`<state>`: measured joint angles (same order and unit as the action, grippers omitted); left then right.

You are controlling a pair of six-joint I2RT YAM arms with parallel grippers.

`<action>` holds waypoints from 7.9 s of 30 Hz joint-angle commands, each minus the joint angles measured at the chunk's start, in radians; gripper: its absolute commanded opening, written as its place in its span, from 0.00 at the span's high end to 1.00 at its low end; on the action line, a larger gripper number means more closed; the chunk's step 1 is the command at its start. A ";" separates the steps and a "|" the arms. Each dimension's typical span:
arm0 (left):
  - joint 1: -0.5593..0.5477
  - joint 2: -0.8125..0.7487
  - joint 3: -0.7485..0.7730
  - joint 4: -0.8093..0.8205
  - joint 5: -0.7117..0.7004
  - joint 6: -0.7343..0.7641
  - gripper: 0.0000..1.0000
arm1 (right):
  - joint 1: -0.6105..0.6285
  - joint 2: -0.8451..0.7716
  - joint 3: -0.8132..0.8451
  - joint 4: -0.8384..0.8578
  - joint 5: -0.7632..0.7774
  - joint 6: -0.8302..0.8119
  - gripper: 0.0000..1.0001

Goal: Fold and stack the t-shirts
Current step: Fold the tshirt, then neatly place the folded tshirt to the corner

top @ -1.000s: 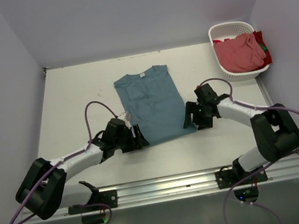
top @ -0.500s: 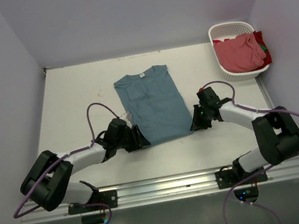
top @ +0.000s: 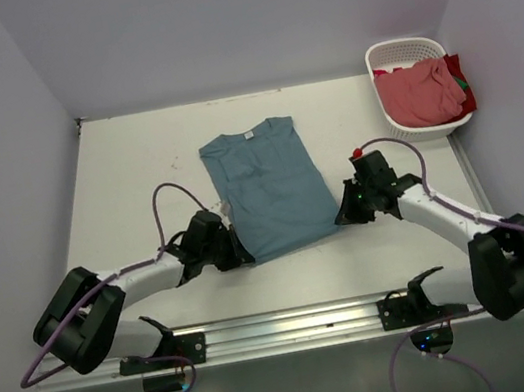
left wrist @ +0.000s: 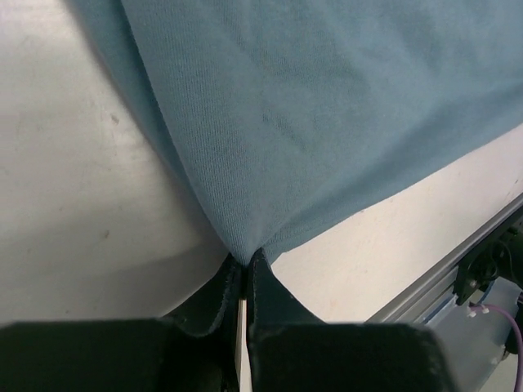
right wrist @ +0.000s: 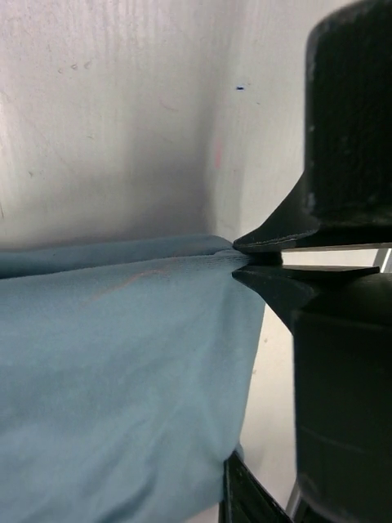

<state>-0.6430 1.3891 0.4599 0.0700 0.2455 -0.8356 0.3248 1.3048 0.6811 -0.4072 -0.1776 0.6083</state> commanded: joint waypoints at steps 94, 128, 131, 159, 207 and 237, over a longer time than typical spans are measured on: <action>0.370 0.565 0.752 0.242 0.331 0.193 0.53 | 0.026 0.803 1.066 0.082 -0.232 -0.015 1.00; 0.445 0.478 0.189 0.234 0.244 0.073 0.76 | 0.026 0.916 1.035 -0.105 0.052 -0.090 1.00; 0.404 0.404 0.137 0.231 0.215 0.059 0.76 | 0.026 0.916 1.097 -0.139 0.033 -0.094 1.00; -0.165 -0.109 0.318 -0.067 -0.267 0.130 0.43 | 0.069 0.550 0.870 -0.226 0.073 -0.179 1.00; 0.864 1.040 1.423 -0.667 -0.118 0.254 1.00 | 0.072 0.036 0.566 -0.383 0.141 -0.180 1.00; 0.973 0.706 0.956 0.071 -0.149 -0.230 1.00 | 0.076 0.102 0.531 -0.357 0.101 -0.183 1.00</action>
<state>0.3431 2.2112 1.4837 0.0044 0.1787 -1.0195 0.3985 1.4223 1.2327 -0.7876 -0.0490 0.4435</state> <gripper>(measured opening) 0.005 0.008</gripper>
